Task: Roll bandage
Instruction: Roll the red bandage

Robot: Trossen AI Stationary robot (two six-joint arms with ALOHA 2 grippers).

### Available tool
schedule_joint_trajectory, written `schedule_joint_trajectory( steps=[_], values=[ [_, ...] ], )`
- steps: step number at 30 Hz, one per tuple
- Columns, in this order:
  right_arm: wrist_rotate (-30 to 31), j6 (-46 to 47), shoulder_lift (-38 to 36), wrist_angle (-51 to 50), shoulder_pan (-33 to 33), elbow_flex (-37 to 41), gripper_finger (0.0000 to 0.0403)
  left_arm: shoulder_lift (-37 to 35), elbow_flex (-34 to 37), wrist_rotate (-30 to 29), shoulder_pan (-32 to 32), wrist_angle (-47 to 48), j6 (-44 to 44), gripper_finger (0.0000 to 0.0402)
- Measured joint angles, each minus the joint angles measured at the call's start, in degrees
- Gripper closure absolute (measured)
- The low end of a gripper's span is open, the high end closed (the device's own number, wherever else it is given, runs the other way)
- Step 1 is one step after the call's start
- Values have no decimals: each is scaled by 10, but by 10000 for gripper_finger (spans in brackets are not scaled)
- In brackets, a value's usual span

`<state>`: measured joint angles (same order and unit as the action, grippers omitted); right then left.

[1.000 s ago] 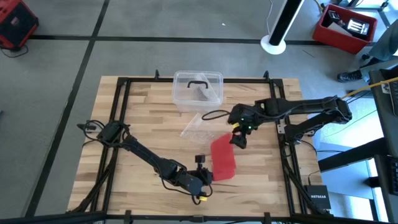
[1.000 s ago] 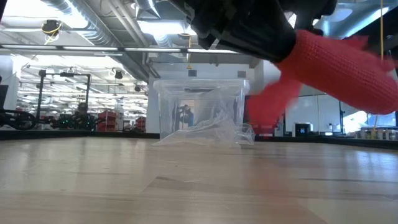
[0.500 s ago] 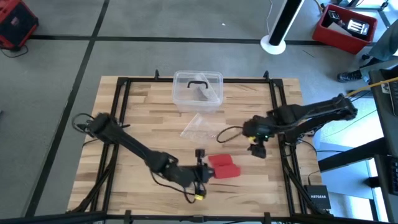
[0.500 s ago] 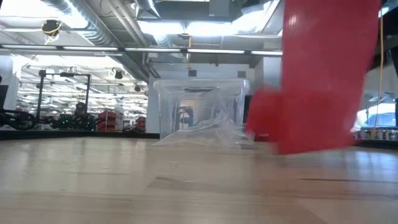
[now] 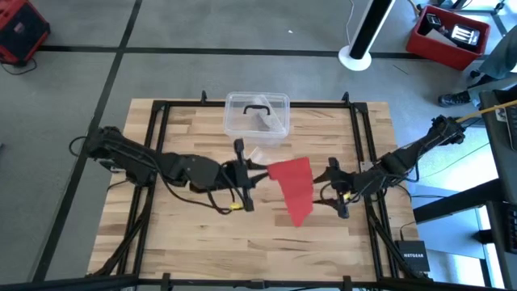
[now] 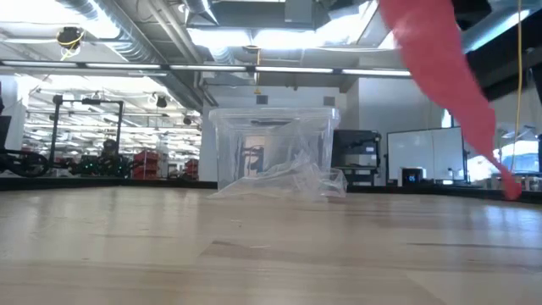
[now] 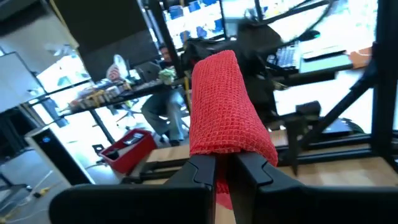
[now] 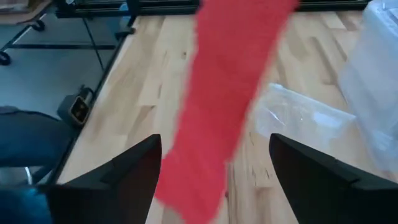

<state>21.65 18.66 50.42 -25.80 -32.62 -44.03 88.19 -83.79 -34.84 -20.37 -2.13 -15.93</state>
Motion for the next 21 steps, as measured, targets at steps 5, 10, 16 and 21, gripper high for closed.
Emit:
schedule_joint_trajectory(
  steps=[5,10,16,21],
  values=[
    [69,-50,17,9,8,28,103,2,0,3,6,3,-6,389],
    [58,-108,6,159,21,105,127,3,1,7,1,-6,-7,389],
    [30,-164,21,386,43,192,183,3,1,36,7,-19,-4,389],
    [63,-227,35,458,43,201,261,3,1,36,10,-18,3,389]
  ],
)
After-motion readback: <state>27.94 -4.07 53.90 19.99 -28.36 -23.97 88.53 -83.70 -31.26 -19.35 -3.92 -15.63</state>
